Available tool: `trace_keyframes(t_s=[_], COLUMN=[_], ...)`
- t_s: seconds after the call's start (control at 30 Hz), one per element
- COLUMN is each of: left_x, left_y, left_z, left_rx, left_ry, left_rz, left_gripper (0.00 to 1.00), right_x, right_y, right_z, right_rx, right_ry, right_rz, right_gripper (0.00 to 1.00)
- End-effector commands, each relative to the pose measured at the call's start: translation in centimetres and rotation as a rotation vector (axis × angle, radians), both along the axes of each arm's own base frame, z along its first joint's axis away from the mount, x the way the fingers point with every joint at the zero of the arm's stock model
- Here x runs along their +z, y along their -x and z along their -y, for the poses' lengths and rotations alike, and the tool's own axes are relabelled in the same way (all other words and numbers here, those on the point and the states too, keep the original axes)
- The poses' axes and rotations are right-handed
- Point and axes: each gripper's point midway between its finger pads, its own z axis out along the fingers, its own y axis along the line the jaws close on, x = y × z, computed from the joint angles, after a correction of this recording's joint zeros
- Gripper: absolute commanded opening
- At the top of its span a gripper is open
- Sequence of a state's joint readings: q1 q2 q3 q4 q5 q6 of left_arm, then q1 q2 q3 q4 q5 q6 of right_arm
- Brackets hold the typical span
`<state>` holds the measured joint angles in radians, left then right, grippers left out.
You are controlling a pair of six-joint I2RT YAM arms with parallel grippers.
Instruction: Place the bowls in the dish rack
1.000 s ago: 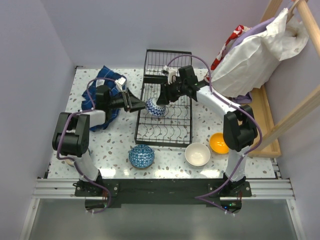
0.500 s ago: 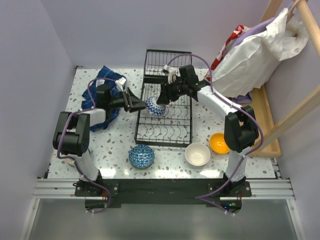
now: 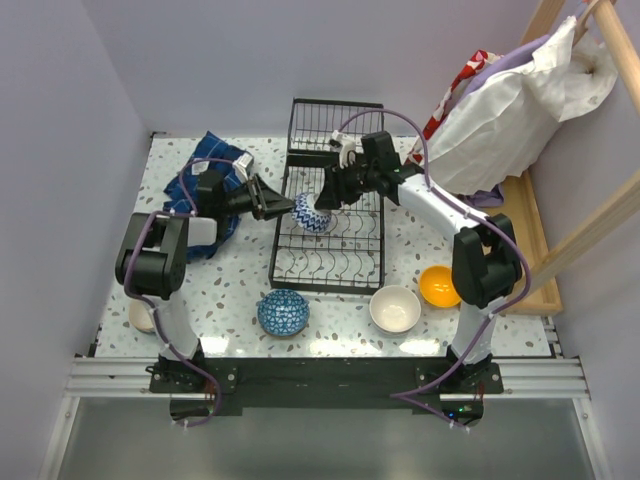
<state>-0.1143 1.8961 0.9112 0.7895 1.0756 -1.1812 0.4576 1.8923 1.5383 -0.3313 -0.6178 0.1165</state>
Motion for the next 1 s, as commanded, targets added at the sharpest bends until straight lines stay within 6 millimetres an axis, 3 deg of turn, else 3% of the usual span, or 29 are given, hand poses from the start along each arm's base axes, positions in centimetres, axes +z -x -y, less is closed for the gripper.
trace_keyframes(t_s=[0.0,0.17,0.23,0.4,0.47,0.53,0.67,0.7,0.77,0.8,0.83,0.9,0.97], left_x=[2.3,2.2,2.2,2.1,2.5,3.0,4.3,4.4,4.5,4.3,3.7,4.3,4.3], left_y=[0.6,0.6,0.5,0.2,-0.1,-0.2,-0.3,0.1,-0.3,0.1,-0.1,0.2,0.0], left_z=[0.9,0.9,1.0,1.1,1.2,1.9,4.2,5.5,7.3,8.7,9.5,11.3,12.6], left_rx=[-0.038,-0.038,-0.039,-0.035,-0.031,-0.039,-0.093,-0.123,-0.161,-0.191,-0.201,-0.234,-0.254], left_ry=[0.061,0.07,0.073,0.05,0.047,0.05,0.081,0.091,0.106,0.11,0.11,0.122,0.132], left_rz=[0.061,0.032,0.025,0.045,0.06,0.08,0.125,0.119,0.148,0.148,0.143,0.173,0.19], left_gripper=[0.3,0.16,0.03,0.0,0.0,0.0,0.0,0.0,0.0,0.0,0.0,0.0,0.0], right_x=[2.3,1.2,0.4,0.0,1.4,2.1,5.5,5.5,6.7,6.3,6.4,6.7,7.0], right_y=[-1.1,-1.4,-1.4,-1.2,-1.1,-0.9,-0.9,-1.1,-0.8,-0.7,-0.4,0.5,1.2], right_z=[-1.2,-1.2,-1.1,0.6,1.9,4.1,9.9,12.1,14.4,16.3,17.0,18.7,19.3], right_rx=[0.005,0.006,0.005,-0.004,-0.028,-0.034,-0.147,-0.188,-0.229,-0.256,-0.263,-0.283,-0.29], right_ry=[-0.064,-0.033,-0.017,0.077,0.107,0.15,0.2,0.231,0.269,0.321,0.342,0.391,0.409], right_rz=[0.066,0.064,0.054,0.083,0.111,0.13,0.161,0.151,0.184,0.18,0.187,0.207,0.224], right_gripper=[0.18,0.19,0.19,0.47,0.54,0.57,0.6,0.62,0.63,0.64,0.64,0.65,0.66])
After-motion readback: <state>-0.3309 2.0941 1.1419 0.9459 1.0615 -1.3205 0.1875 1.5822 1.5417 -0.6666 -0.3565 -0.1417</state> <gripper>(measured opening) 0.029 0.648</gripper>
